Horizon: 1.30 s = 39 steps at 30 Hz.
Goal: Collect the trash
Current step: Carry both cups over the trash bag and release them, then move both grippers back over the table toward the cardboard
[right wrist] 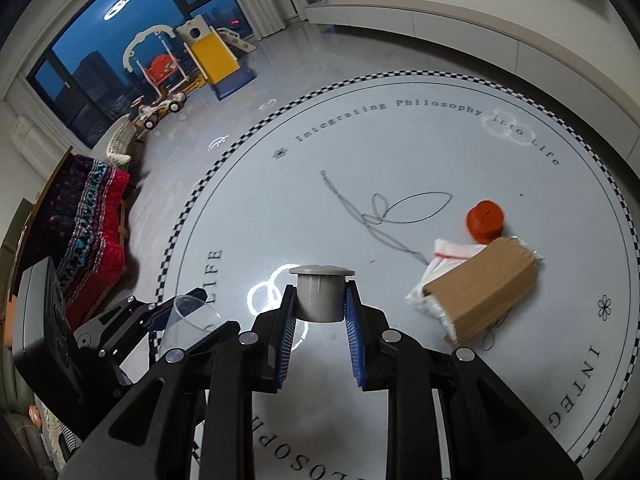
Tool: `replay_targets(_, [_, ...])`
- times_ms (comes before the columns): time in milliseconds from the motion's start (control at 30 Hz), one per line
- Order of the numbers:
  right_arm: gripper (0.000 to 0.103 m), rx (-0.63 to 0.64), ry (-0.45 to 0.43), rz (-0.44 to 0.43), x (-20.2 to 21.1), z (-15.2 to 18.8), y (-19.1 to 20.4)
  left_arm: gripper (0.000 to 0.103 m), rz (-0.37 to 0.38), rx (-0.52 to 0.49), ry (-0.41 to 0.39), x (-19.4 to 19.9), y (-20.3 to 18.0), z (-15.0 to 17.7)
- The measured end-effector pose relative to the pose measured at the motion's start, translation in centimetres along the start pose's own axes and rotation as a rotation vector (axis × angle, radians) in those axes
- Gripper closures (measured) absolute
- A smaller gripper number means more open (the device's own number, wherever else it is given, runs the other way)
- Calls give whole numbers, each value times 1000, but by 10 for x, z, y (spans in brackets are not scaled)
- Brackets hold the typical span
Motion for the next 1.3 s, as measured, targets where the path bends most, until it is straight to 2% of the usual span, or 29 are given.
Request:
replay_targets(267, [77, 129, 68, -123, -30, 54, 102, 61, -141, 88, -11, 52, 66, 78])
replay_targets(400, [77, 201, 123, -192, -51, 85, 152, 61, -202, 173, 15, 72, 105, 125])
replay_targets(633, [77, 302, 233, -265, -90, 144, 221, 61, -289, 291, 79, 91, 157, 205])
replay_targets(833, [77, 351, 306, -299, -117, 182, 263, 61, -335, 395, 133, 95, 193, 257])
replay_targets(1067, [77, 369, 356, -315, -143, 207, 285, 60, -352, 509, 207, 86, 221, 305])
replay_targets(1100, [77, 374, 370, -314, -148, 211, 287, 59, -344, 520, 222, 84, 223, 311])
replay_targets(1167, [59, 377, 403, -313, -157, 217, 290, 25, -352, 544, 259, 81, 229, 322])
replay_targets(1200, [43, 374, 397, -297, -161, 218, 290, 6, -372, 561, 270, 80, 232, 326])
replay_targets(1300, [41, 382, 388, -288, -163, 224, 290, 6, -388, 597, 270, 83, 242, 334])
Point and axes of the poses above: each gripper's, at about its wrist camera, not at the fingertips, and x roughly against the way its jaws point, y to its left, z to its underside, the point moved 6 cm from there along -x, roughly the way its jaws point, and after that the axes turned 8 degrees about -z, right-handed, at the moved point
